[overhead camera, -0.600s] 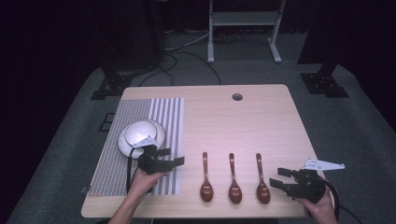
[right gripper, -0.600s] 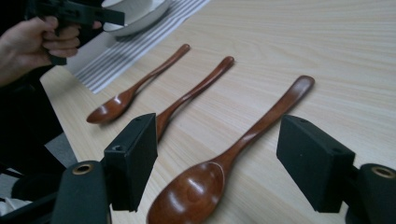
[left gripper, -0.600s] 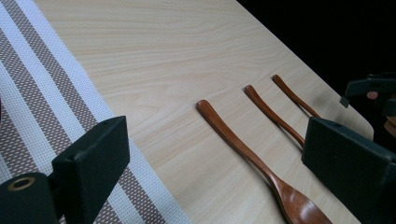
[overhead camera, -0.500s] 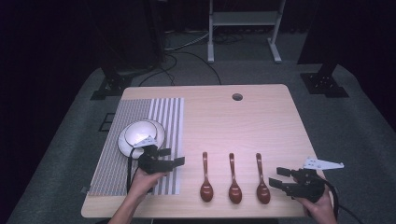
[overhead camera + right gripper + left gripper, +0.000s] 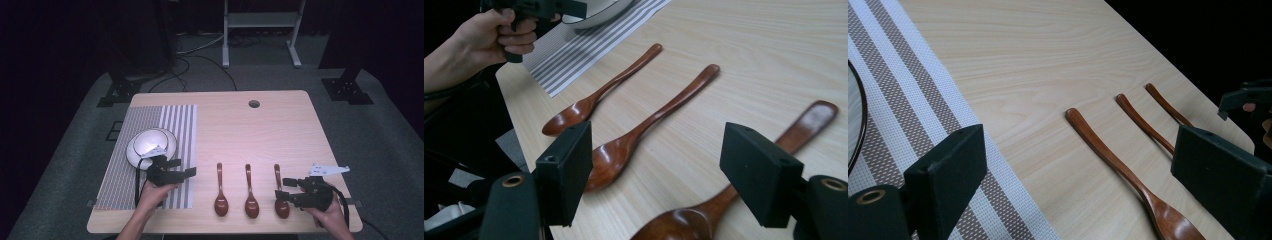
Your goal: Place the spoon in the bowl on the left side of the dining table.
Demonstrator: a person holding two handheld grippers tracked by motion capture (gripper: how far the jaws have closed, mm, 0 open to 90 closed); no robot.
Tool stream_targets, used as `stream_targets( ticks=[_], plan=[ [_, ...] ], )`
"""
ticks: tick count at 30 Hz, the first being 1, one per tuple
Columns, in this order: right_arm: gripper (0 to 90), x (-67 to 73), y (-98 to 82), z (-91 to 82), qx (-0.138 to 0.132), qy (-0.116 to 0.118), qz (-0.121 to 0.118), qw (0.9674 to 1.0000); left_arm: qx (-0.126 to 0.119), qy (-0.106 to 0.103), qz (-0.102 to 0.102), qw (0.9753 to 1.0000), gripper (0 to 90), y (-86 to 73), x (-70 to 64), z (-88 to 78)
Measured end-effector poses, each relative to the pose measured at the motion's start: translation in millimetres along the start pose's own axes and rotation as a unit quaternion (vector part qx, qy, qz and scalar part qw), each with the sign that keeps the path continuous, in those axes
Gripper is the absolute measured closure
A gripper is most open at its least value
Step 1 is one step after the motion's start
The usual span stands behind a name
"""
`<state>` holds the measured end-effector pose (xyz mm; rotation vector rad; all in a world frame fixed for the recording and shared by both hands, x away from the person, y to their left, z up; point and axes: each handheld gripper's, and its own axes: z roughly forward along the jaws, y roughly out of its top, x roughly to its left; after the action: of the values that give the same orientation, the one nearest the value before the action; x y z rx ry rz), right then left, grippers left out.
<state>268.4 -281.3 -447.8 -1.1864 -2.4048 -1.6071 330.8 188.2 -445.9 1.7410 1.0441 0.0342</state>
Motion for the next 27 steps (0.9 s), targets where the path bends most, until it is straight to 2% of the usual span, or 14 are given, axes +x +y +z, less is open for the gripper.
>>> stream_targets(
  ticks=[9,15,27],
  plan=[
    [29.9,9.9,13.9,21.4,0.017,0.032,-0.015,0.9992,0.005,0.000,0.004,1.0000,6.7,-0.3,-0.7,1.2],
    [31.2,19.0,23.7,39.3,0.034,0.054,-0.027,0.9976,0.002,0.003,0.003,1.0000,6.7,-0.1,-0.3,0.1],
    [38.8,32.1,32.9,59.2,0.062,0.087,-0.042,0.9934,0.010,0.001,0.013,0.9999,6.8,-0.7,-2.9,2.8]
  ],
)
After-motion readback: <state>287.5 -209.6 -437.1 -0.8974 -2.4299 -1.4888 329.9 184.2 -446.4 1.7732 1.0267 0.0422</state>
